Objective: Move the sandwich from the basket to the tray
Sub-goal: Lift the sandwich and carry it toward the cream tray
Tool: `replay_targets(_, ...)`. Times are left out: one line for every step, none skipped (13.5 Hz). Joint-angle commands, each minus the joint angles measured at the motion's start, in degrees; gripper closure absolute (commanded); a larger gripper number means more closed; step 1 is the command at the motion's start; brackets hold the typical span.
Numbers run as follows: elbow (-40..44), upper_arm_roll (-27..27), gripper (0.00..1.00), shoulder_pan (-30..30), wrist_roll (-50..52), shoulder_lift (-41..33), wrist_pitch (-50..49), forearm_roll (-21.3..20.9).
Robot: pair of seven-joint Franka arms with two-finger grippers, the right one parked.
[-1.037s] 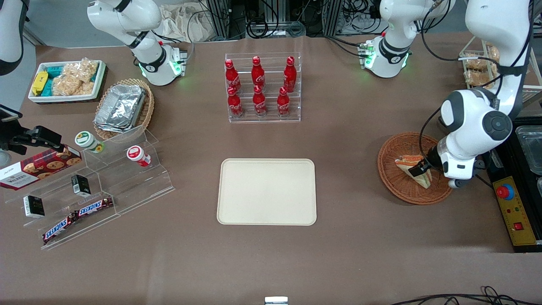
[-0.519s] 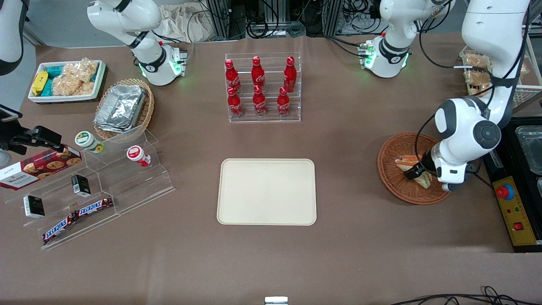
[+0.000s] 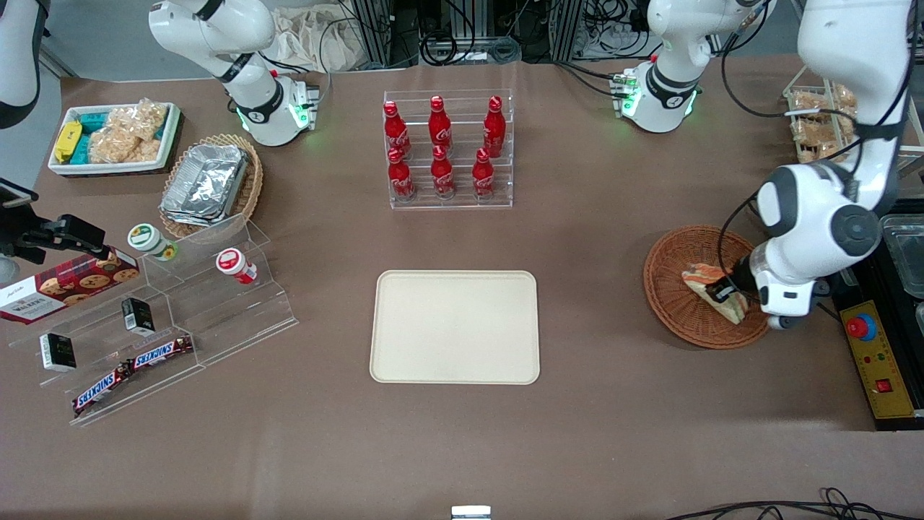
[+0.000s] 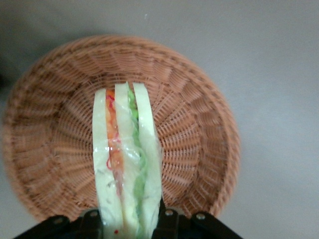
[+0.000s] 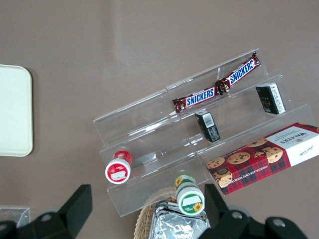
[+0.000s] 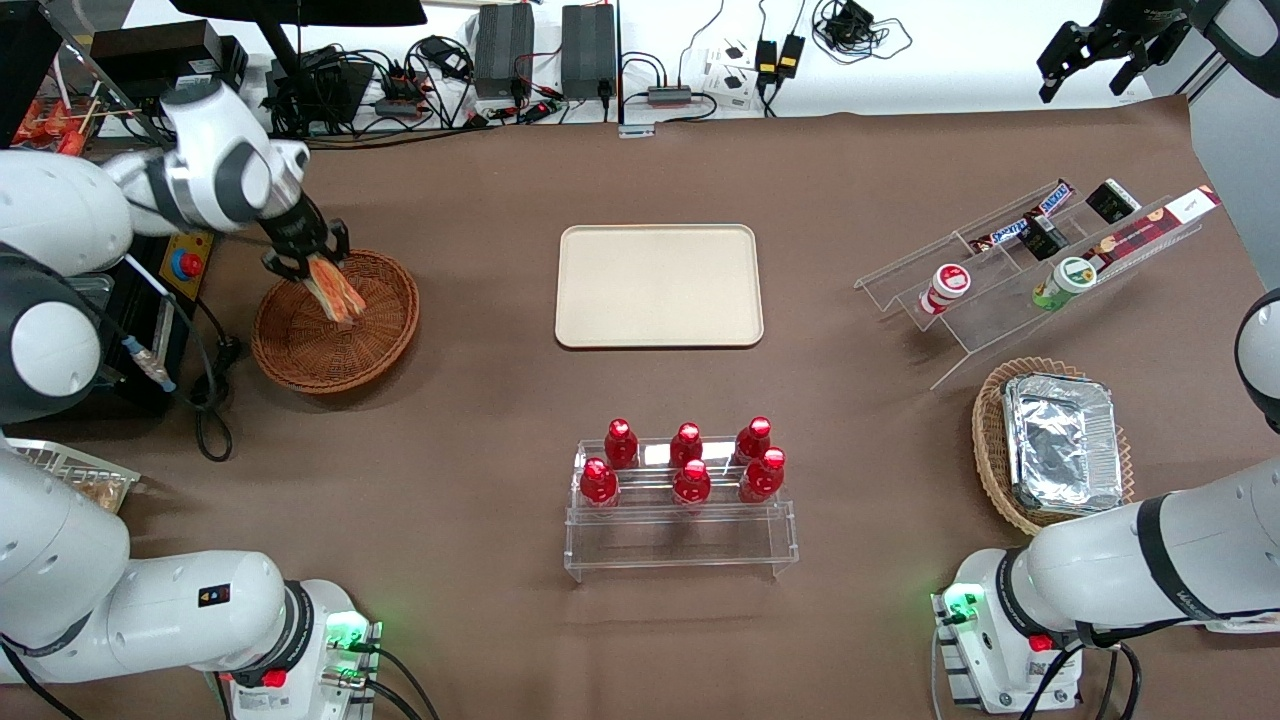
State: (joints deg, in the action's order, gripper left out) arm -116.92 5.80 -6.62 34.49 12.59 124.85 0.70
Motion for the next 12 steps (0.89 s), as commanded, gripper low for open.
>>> replay_targets(10.2, 3.1, 1.0, 1.1, -2.0, -2.7, -13.3, 0.0)
replay_targets(13.0, 6.0, 1.0, 1.2, -2.0, -2.1, -15.7, 0.0)
replay_targets(14.3, 9.7, 1.0, 1.2, -1.2, -1.5, -16.5, 0.0)
replay_targets(14.4, 13.2, 1.0, 1.3, -0.7, -1.4, -15.8, 0.0)
replay_targets(14.7, 16.5, 1.0, 1.8, 0.1, -0.2, -15.2, -0.3)
replay_targets(15.1, 19.1, 1.0, 3.3, 1.4, 1.4, -13.2, -0.8)
replay_targets(15.2, 20.1, 1.0, 6.0, 3.7, 3.3, -9.7, -1.2)
replay_targets(15.3, 20.2, 1.0, 9.6, 6.1, 5.2, -5.3, -1.4)
replay_targets(15.4, 20.1, 1.0, 12.7, 8.1, 7.5, -1.1, -2.4)
replay_targets(16.5, 20.1, 1.0, 15.0, 9.3, 10.5, 1.9, -5.2)
replay_targets(17.9, 20.2, 1.0, 17.0, 9.6, 13.9, 4.1, -8.7)
replay_targets(19.3, 20.1, 1.0, 19.3, 9.8, 17.3, 6.3, -11.7)
